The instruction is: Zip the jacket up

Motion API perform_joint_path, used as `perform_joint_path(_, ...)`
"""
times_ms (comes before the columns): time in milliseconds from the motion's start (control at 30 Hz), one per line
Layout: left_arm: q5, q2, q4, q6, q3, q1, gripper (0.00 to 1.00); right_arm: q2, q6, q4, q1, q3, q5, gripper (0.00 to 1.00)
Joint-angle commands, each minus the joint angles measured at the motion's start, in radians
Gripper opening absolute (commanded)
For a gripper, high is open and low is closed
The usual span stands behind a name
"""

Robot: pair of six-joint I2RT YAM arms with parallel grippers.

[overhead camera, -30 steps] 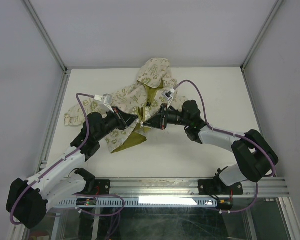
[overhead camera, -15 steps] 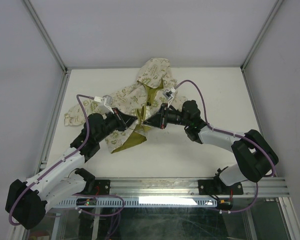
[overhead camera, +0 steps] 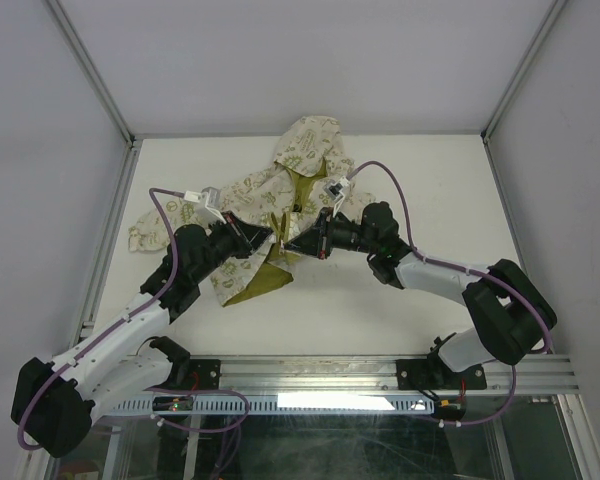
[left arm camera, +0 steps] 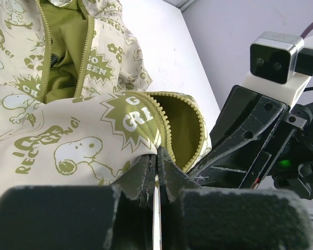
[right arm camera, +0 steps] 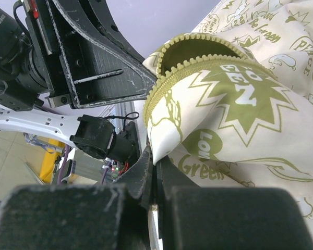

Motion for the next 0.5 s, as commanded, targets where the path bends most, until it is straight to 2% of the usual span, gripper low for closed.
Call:
perform_joint_path(0, -0.033, 0.005, 0.05, 0.0, 0.05, -0.01, 0.0, -0.035, -0.018, 0.032, 0.013, 0.028, 0.03, 0.0)
perform_joint_path(467, -0.037, 0.013, 0.051, 0.011, 0.054, -0.021, 0.0, -0.03, -0.015, 0.02, 0.022, 0.041, 0.059, 0.0)
